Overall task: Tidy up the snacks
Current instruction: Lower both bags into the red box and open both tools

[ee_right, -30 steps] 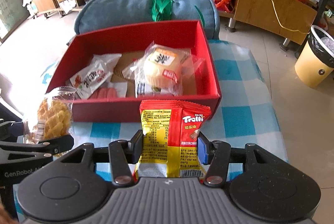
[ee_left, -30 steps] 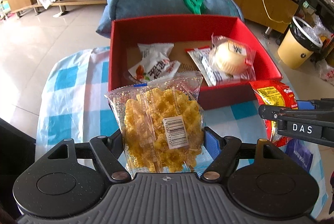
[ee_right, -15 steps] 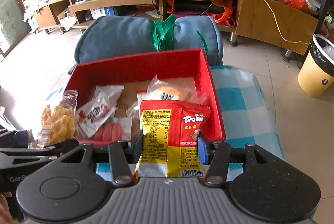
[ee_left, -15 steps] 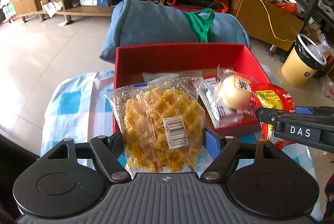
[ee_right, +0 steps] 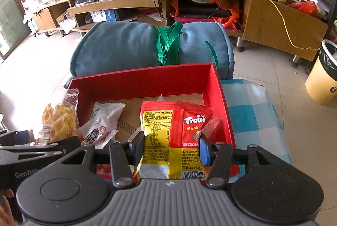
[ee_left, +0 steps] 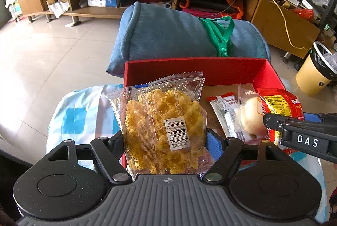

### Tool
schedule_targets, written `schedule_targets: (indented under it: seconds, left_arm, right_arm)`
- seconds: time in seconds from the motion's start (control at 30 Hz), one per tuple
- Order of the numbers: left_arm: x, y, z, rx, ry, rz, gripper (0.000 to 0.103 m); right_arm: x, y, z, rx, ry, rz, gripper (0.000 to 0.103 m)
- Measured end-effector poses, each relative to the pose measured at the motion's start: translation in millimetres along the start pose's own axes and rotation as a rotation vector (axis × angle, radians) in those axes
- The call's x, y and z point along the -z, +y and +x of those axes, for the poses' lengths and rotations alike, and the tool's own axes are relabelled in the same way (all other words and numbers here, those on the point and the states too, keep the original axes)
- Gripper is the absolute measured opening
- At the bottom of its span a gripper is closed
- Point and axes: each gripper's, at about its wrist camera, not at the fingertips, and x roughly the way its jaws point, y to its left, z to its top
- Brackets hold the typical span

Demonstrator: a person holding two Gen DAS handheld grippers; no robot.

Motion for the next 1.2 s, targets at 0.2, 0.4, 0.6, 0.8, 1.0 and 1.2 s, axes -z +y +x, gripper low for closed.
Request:
schedule_targets:
  seconds: [0.2, 0.4, 0.6, 0.8, 1.0, 1.2]
  left_arm:
    - [-7, 2, 10, -0.012, 0.01, -0.006, 0.08]
    - [-10, 0, 20, -0.02, 0.026, -0.009, 0.08]
    - [-14, -3, 29, -0.023, 0.034, -0.006, 0.08]
    - [-16, -6, 40, -0.033, 0.052, -0.004, 0.08]
    - [-18, -8, 48, -0.041, 0.066, -0.007, 0.08]
    - [-17, -10, 52, -0.041, 0.073, -0.004, 0.081]
  right_arm:
    - [-8, 2, 12, -0.003, 0.005, -0.001, 0.049]
    - [-12, 5, 25, 0.001, 0.013, -0.012, 0.049]
    - [-19, 8, 32, -0.007, 0.004, -0.019, 0.049]
    - [-25, 10, 40, -0.009, -0.008, -0.032, 0.049]
    - [-28, 13, 48, -0.009, -0.019, -0.042, 0.05]
    - [-31, 19, 57, -0.005, -0.038, -0.066, 0.051]
